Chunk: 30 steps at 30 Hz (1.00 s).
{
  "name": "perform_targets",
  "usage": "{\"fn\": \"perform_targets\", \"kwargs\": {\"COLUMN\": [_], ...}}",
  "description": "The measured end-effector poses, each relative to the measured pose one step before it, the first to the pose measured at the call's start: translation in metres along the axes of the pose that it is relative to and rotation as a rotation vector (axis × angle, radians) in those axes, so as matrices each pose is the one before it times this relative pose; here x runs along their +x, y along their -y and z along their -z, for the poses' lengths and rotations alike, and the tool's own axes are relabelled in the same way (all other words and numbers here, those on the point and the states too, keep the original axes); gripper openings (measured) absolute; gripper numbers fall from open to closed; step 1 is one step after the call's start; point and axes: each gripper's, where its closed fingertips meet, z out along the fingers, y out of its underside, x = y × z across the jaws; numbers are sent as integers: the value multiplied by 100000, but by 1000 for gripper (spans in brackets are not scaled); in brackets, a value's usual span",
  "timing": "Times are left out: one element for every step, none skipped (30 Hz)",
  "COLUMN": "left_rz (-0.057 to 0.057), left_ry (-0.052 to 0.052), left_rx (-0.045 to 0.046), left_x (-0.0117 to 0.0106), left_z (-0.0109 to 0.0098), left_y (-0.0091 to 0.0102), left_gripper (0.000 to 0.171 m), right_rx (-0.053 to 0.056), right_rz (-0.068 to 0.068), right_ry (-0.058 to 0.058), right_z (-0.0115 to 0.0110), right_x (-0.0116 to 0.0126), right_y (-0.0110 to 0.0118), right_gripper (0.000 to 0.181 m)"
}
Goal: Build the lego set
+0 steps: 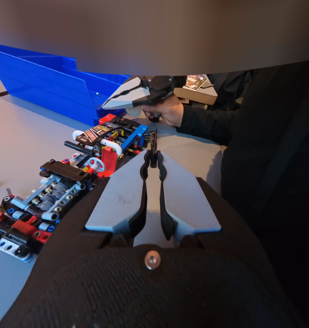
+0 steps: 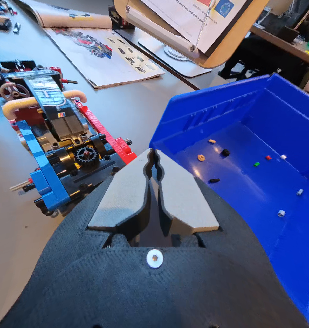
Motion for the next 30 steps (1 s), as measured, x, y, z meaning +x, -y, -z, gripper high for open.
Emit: {"fn": "perform_targets", "kwargs": {"left_rz": [823,1003,1300,1668,1799,1157,312,-549,-1076,-1062,-740,-204,391,855,1098,1101,926,630,117,-212,-155,191,576,335,-72,-10,80,91,162,145], "left_ry": [0,-25,-458,-931,-937,-764,-505,-153,362,629,641,409,-54,-380,-388,-290,-183,-50,-59,-49,-158,-499,-610,45,176,-1,44,21,-53,-41], "left_rx": [939,866,706,656,1000,1378,1006,178,-737,-1400,-1324,-569,332,498,207,-41,-301,-414,-123,75,-24,-306,-734,-515,-3,111,185,162,-17,-23], "left_x": [-106,-80,-1,104,148,183,160,101,-8,-83,-122,-100,-54,-13,-33,-52,-54,-35,-5,12,40,56,51,-37,-26,-8,-12,-26,-12,-17], "left_z": [124,108,106,85,111,101,59,-15,-59,-61,-61,-17,12,28,-2,-9,-33,-32,-12,4,-8,-34,-68,-53,-10,11,15,9,9,-2], "left_y": [139,93,45,44,91,169,138,34,-133,-239,-231,-106,31,50,-3,-52,-98,-87,-39,14,0,-58,-136,-105,-32,15,25,29,-15,-3], "left_gripper": [4,4,4,4,4,4,4,4,4,4,4,4,4,4,4,4,4,4,4,4,4,4,4,4,4,4,4,4,4,4], "right_rx": [1165,1495,772,-253,-857,-628,212,926,834,551,483,613,535,514,635,530,290,222,245,224,107,-61,-200,-235,-126,18,94,52,-11,71], "right_rz": [2710,1594,386,-149,58,447,341,-129,-500,-556,-592,-689,-718,-718,-839,-957,-840,-615,-370,-134,-1,47,55,73,114,99,7,-116,-218,-200], "right_ry": [-93,811,1343,1540,1202,706,403,312,275,-38,-396,-283,-266,-290,-86,145,5,-122,-161,-103,-20,56,37,4,-2,-56,-64,35,16,-38], "right_z": [54,34,-43,-130,-169,-147,-100,-45,1,40,76,84,83,81,69,43,30,29,28,27,9,-10,-34,-32,-12,-7,7,2,8,-2], "right_x": [-257,-372,-385,-316,-197,-83,-15,19,10,61,116,117,132,134,119,81,90,73,60,32,1,-14,-8,-2,-17,-1,6,2,23,29], "right_y": [224,276,142,-46,-181,-112,39,144,122,61,48,76,52,42,56,56,18,13,25,21,20,-23,-31,-36,-15,-3,9,12,-13,11], "right_gripper": [0,0,0,0,0,0,0,0,0,0,0,0,0,0,0,0,0,0,0,0,0,0,0,0,0,0,0,0,0,0]}}
